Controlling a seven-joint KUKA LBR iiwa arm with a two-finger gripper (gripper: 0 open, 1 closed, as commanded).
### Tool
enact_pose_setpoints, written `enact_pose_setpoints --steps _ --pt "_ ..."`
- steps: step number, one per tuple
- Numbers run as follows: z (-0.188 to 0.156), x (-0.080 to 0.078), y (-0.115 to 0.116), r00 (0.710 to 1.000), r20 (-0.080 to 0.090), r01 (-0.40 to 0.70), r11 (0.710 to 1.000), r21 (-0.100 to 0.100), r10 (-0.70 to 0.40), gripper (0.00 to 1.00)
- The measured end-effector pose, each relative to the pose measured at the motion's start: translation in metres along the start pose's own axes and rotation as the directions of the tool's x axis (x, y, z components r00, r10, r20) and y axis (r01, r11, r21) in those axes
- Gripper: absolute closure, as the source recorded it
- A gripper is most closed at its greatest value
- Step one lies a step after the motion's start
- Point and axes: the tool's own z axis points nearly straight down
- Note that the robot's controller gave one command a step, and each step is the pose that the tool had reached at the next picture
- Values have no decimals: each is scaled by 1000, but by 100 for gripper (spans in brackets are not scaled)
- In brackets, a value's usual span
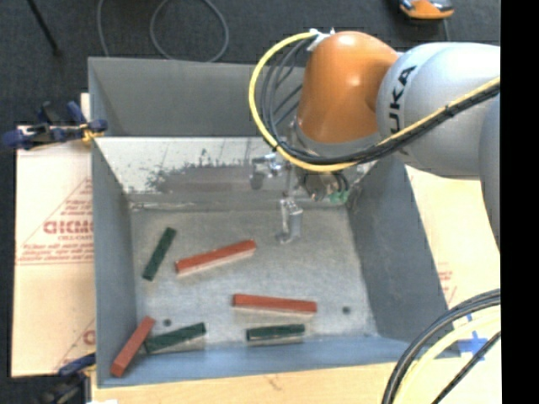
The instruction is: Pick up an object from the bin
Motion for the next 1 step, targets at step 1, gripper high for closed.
enact_pose_setpoints --steps 1 --pt "96 1 13 922 -5 388 922 -4 -388 0"
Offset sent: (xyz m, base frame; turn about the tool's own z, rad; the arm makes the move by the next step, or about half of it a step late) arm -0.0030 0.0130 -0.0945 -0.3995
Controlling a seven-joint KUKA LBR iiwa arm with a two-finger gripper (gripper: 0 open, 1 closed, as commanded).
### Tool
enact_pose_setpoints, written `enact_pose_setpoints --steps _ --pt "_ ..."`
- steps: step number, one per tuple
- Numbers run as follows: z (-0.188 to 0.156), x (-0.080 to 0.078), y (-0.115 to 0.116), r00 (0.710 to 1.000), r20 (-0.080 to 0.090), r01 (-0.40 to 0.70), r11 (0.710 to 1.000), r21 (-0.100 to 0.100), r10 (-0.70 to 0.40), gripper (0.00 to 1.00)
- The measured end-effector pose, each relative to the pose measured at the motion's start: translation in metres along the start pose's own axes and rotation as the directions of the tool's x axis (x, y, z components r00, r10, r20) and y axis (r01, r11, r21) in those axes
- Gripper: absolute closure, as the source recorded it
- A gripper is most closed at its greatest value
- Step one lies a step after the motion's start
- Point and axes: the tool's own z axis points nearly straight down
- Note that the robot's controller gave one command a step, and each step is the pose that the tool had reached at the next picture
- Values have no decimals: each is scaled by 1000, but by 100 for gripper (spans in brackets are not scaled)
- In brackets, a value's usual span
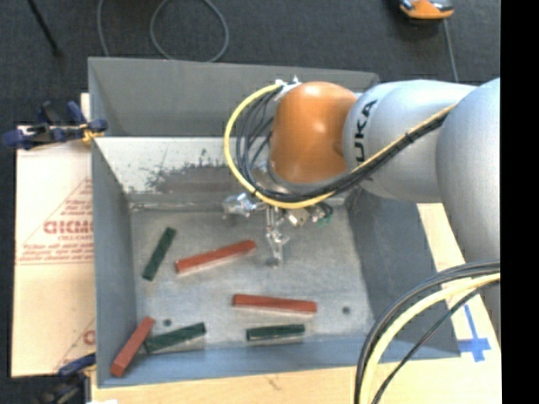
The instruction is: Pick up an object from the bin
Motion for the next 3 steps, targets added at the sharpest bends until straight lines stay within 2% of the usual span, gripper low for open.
enact_pose_setpoints --steps 1,2,3 --pt "29 -1 44 989 2 -149 989 -2 149 0" --pt "28 -2 42 989 6 -149 989 1 149 100" --pt "-138 16 38 988 13 -156 988 6 156 100"
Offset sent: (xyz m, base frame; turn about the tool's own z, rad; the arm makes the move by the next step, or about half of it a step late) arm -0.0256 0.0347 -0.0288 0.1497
